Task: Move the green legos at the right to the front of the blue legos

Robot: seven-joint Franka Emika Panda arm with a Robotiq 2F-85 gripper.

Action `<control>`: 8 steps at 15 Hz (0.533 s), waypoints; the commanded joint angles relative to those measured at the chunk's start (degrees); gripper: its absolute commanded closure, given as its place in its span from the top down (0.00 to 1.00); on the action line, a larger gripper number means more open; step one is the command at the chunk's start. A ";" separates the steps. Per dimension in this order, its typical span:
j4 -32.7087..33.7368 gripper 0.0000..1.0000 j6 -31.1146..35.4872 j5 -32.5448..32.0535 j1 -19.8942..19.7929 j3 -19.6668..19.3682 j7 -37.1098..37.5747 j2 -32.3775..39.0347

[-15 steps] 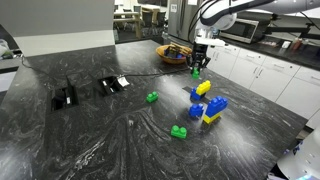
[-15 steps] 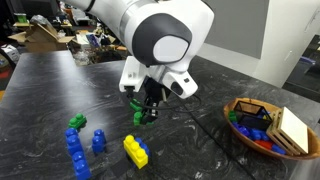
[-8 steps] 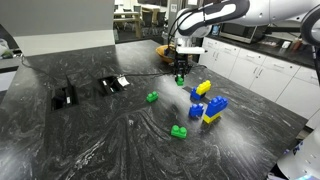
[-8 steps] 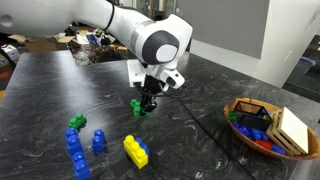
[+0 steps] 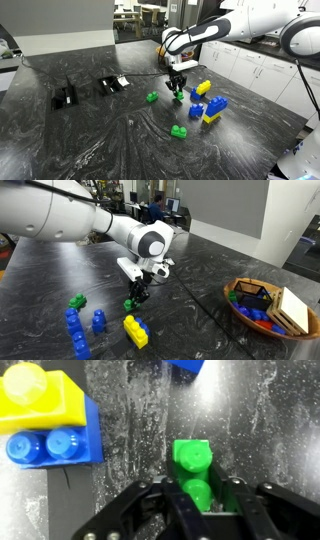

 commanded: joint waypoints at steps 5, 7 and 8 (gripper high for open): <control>0.50 0.67 -1.51 -1.69 0.52 0.01 -1.50 0.19; 0.50 0.67 -1.51 -1.68 0.42 -0.01 -1.50 0.19; 0.50 0.67 -1.51 -1.68 0.44 -0.01 -1.50 0.19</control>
